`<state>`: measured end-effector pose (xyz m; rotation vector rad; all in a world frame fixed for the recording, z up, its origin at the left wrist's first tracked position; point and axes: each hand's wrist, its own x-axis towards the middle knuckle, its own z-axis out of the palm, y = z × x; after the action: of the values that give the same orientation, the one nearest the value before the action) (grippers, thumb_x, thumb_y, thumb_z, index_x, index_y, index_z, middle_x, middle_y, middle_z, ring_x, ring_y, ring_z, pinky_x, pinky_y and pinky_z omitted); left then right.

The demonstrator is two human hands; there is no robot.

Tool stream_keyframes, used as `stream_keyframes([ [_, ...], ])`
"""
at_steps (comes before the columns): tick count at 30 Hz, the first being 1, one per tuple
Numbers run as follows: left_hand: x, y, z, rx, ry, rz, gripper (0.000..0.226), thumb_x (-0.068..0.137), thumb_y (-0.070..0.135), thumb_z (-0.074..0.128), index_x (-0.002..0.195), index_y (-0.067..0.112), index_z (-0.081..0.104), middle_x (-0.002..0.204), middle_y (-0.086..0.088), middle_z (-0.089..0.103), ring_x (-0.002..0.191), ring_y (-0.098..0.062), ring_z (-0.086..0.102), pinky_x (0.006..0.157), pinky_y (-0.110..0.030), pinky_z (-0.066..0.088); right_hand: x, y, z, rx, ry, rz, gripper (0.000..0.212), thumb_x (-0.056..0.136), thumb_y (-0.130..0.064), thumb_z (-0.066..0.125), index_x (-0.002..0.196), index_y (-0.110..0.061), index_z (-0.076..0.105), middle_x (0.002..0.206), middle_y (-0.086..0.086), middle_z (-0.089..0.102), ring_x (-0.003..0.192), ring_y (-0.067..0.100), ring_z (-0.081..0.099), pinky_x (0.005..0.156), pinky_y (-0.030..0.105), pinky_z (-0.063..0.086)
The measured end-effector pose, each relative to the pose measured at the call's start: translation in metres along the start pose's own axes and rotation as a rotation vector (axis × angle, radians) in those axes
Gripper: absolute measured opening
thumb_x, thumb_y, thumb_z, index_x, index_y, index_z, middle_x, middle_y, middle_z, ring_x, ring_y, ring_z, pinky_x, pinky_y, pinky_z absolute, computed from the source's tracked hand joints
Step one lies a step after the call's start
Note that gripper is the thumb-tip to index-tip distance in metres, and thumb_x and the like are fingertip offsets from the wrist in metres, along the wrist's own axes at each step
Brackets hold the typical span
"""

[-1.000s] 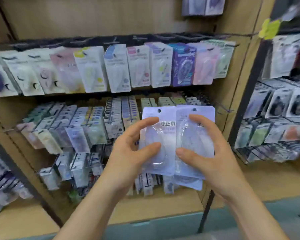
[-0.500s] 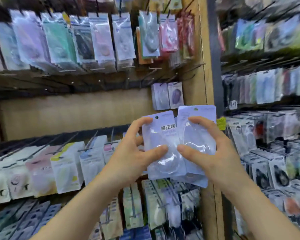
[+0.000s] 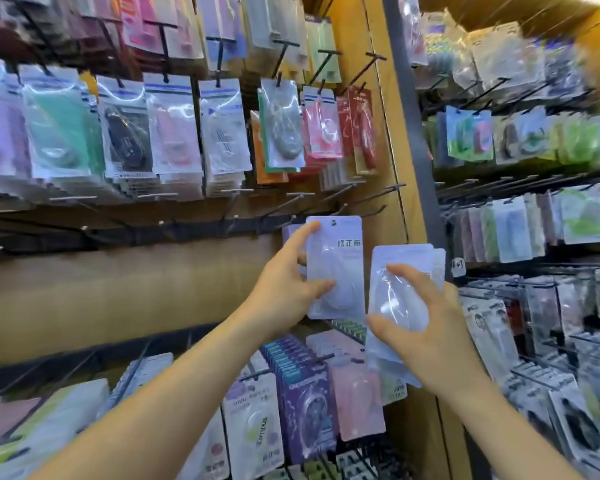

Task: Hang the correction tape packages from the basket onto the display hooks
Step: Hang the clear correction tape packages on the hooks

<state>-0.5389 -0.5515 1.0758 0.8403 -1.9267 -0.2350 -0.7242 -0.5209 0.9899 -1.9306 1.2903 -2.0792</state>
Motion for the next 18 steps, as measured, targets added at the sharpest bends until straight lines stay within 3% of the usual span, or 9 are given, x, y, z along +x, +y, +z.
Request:
stream_keyframes([
  [2,0.019,-0.005,0.005,0.010,0.047,0.016,0.073,0.090,0.010,0.070,0.149,0.036,0.034,0.121,-0.003,0.062,0.097,-0.023,0.065,0.086,-0.043,0.056,0.002,0.007,0.003,-0.029,0.007,-0.014,0.062,0.076,-0.030,0.082,0.125,-0.052,0.050,0.119,-0.003,0.039,0.100,0.006,0.041,0.081,0.017,0.034],
  [4,0.034,-0.008,0.013,0.024,0.052,0.044,0.073,0.092,0.011,0.067,0.153,0.030,0.031,0.142,-0.002,0.052,0.118,-0.024,0.059,0.098,-0.047,0.051,0.005,0.013,0.005,-0.030,0.005,-0.032,0.062,0.075,-0.033,0.082,0.123,-0.055,0.049,0.119,-0.004,0.040,0.094,-0.004,0.041,0.079,0.006,0.034],
  [7,0.052,-0.007,0.024,0.120,0.023,0.092,0.073,0.095,0.016,0.063,0.156,0.026,0.024,0.154,0.003,0.038,0.138,-0.020,0.040,0.109,-0.042,0.041,0.014,0.020,0.003,0.037,0.001,-0.027,0.061,0.075,-0.031,0.082,0.119,-0.057,0.048,0.121,-0.006,0.043,0.101,-0.021,0.040,0.078,0.002,0.034],
  [11,0.064,-0.009,0.032,0.202,0.043,0.095,0.074,0.097,0.021,0.061,0.157,0.029,0.017,0.155,0.004,0.035,0.137,-0.018,0.039,0.108,-0.036,0.041,0.028,0.029,-0.001,0.145,-0.033,-0.031,0.058,0.075,-0.028,0.082,0.115,-0.057,0.052,0.122,-0.008,0.045,0.103,-0.021,0.043,0.077,0.000,0.036],
  [15,0.064,-0.005,0.035,0.327,0.076,0.111,0.077,0.096,0.025,0.062,0.157,0.030,0.015,0.145,0.001,0.044,0.114,-0.013,0.047,0.096,-0.032,0.045,0.043,0.039,-0.006,0.297,-0.131,0.020,0.056,0.068,-0.042,0.084,0.115,-0.054,0.057,0.122,-0.019,0.053,0.107,-0.010,0.051,0.081,0.011,0.042],
  [18,0.064,-0.004,0.035,0.405,0.089,0.130,0.078,0.095,0.026,0.064,0.157,0.029,0.016,0.138,-0.001,0.049,0.116,-0.017,0.049,0.098,-0.037,0.046,0.051,0.044,-0.009,0.557,-0.185,0.101,0.056,0.062,-0.036,0.087,0.112,-0.044,0.064,0.113,-0.023,0.061,0.096,-0.005,0.062,0.068,0.011,0.051],
])
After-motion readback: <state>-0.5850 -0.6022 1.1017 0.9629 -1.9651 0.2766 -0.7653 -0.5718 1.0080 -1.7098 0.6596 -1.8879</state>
